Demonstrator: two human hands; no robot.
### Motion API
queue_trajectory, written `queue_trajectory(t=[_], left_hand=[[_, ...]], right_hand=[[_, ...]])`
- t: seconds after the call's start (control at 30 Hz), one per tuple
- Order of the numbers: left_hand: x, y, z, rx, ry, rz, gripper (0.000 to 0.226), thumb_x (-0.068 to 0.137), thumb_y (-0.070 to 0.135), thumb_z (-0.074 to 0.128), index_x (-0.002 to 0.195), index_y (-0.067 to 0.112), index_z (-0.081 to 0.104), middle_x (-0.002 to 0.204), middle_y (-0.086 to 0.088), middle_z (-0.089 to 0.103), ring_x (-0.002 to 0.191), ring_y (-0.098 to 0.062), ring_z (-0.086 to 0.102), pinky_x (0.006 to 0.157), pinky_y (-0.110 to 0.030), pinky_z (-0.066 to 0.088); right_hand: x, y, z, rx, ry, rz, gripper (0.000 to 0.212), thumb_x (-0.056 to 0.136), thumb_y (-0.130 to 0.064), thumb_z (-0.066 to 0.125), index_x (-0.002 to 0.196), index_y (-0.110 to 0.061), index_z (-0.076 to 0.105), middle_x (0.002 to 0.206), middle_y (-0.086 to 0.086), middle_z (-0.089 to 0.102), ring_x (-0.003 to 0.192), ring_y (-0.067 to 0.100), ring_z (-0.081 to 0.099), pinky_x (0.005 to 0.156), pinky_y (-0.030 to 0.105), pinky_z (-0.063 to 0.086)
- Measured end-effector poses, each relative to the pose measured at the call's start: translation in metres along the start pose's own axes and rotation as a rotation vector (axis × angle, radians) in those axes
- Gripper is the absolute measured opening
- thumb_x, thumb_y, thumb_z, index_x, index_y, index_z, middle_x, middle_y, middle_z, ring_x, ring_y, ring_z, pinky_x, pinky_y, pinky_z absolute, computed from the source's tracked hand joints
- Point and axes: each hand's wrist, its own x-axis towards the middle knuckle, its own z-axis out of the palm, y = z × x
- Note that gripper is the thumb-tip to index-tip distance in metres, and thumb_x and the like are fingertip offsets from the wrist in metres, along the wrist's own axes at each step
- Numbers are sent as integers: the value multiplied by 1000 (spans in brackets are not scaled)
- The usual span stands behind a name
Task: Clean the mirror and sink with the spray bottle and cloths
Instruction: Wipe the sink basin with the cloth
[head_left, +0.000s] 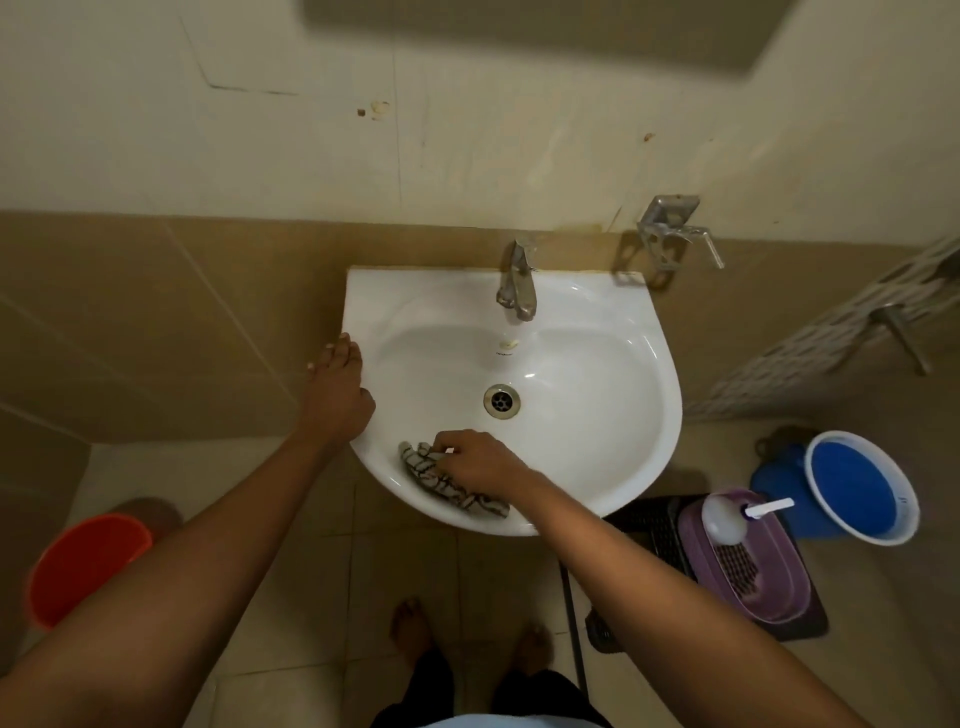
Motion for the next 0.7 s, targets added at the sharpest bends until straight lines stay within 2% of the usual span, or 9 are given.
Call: queue_trajectory(t=[0.1,0.17,0.23,0.33,0.43,0.53,0.6,0.7], left_hand=[[-4,7,-5,-135,24,-52,66,85,9,40,148,-3,24,159,-19,18,147,-35,12,119,-51,14],[-14,19,-7,-231,57,-73,62,89,6,42,149,0,25,160,-15,18,148,-30,10,121,-46,11],[-25,33,-6,-350,86,-94,60,92,4,43,150,5,28,160,-9,19,149,-24,9,120,-40,9],[-43,57,1,-423,105,-88,58,93,5,43,149,11,31,160,-3,22,149,-18,8,119,-36,9],[-58,80,12,-418,97,-84,57,93,6,45,149,12,33,159,-2,24,149,-18,9,120,-37,10],[-76,110,26,-399,100,-44,56,93,5,46,147,10,36,158,-4,27,149,-19,11,121,-41,14],[-88,133,34,-398,95,0,55,93,5,47,147,9,37,158,-4,28,149,-20,11,121,-42,15],[-107,177,47,-408,87,67,55,93,4,48,146,11,38,158,-3,28,149,-19,12,121,-41,15]], right_hand=[[-16,3,-22,569,-74,54,20,98,-25,48,95,-15,65,96,9,67,90,25,64,79,33,52],[-28,16,-31,912,-93,111,22,97,-29,49,91,-18,67,93,9,71,86,26,67,78,34,54],[-33,33,-35,1149,-81,136,32,97,-33,49,108,-10,69,109,13,72,97,28,68,87,38,54],[-48,57,-44,1366,-82,39,57,96,-43,48,136,-2,52,134,21,59,118,35,60,100,46,49],[-72,80,-52,1413,-134,-58,63,92,-50,57,138,-8,52,137,20,57,127,37,54,109,55,39],[-104,106,-60,1310,-44,-54,55,82,-22,74,131,-5,57,127,19,65,120,36,60,104,54,46],[-124,122,-64,1273,53,-4,48,81,-5,72,127,-2,59,118,18,70,113,34,65,97,49,52],[-151,152,-69,1267,189,17,34,84,4,65,117,-4,64,111,16,72,106,31,68,90,43,56]])
